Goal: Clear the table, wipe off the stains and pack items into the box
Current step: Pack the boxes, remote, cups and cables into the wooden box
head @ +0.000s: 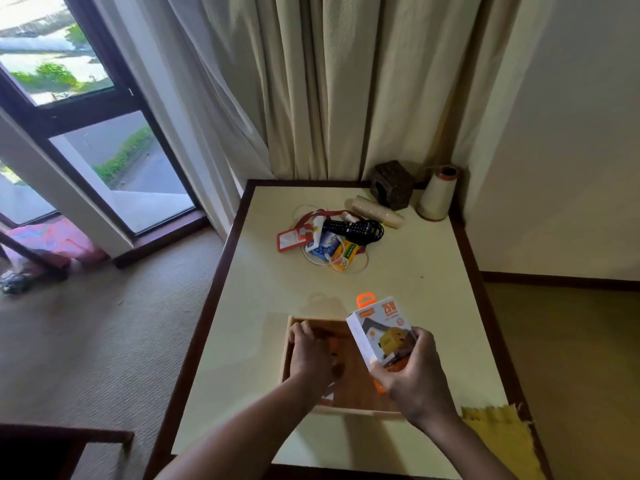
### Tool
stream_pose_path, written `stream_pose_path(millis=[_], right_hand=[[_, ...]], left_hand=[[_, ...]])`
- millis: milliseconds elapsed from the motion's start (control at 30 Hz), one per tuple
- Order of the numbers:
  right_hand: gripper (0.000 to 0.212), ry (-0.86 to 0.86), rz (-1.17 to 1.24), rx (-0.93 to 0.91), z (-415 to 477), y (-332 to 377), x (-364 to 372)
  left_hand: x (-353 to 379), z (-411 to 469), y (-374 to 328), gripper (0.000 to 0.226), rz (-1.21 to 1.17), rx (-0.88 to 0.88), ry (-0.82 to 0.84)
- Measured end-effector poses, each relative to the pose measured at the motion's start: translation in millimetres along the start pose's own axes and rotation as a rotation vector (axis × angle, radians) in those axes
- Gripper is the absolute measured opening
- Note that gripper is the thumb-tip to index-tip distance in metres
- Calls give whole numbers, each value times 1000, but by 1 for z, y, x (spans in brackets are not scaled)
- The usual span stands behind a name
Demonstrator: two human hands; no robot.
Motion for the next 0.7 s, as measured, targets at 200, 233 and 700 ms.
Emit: stream_pose_path(millis=[200, 233, 700], right_hand=[[90, 53, -88, 34, 6, 4, 4], [89, 77, -113, 38, 7, 6, 5], [70, 661, -1315, -829, 5, 66, 83]], left_hand=[[2, -3, 6, 54, 4, 50, -78], [2, -7, 9, 55, -63, 27, -110], [26, -20, 27, 71, -292, 130, -222]])
Point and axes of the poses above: each hand's wrist, its own z-axis towards the middle knuckle, its own x-axis out of the palm, y = z × x, the point moved 9 cm from there along z, towards the middle knuckle, and after that the axes turned 9 degrees about z, right-handed, at the moved point
